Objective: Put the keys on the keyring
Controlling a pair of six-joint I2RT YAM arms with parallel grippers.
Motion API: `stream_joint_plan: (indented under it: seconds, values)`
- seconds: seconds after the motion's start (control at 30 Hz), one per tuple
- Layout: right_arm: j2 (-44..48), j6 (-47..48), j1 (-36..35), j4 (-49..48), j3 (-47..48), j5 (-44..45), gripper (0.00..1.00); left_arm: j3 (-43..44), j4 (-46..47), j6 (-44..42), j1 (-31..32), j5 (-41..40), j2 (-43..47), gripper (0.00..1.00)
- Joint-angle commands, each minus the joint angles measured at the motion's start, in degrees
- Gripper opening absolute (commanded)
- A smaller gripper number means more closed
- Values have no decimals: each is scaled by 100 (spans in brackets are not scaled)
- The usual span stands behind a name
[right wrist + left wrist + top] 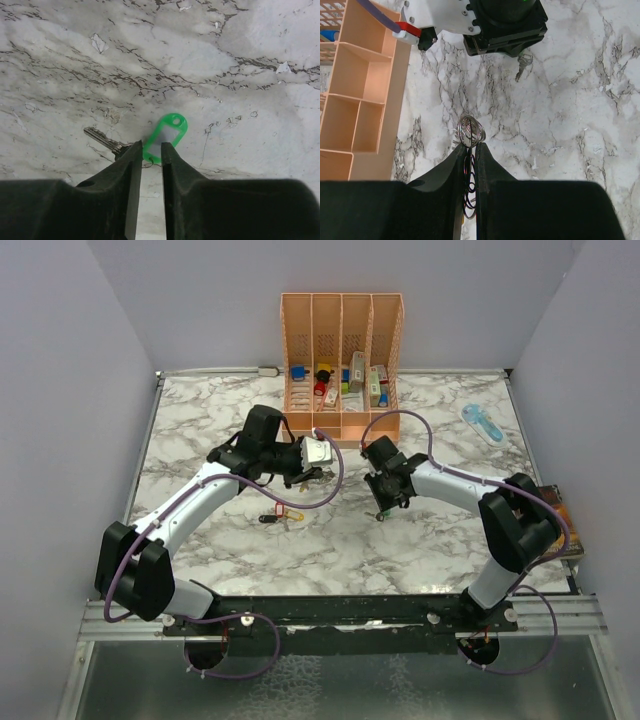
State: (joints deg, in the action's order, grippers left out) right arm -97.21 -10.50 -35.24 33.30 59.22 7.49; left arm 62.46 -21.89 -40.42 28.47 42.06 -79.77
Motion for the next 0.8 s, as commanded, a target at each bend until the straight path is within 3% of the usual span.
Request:
stream_joint_plan:
  seconds: [0.0, 0.4, 0.77]
  values:
    - [-23, -232, 11, 264, 216, -307, 20, 38, 145, -7, -43, 90, 102, 0]
    - [378, -1039, 9, 1524, 236, -189, 22, 25, 194, 67, -69, 146, 91, 0]
    - [301, -2013, 18, 1527, 299, -381, 24, -6, 187, 67, -70, 161, 130, 0]
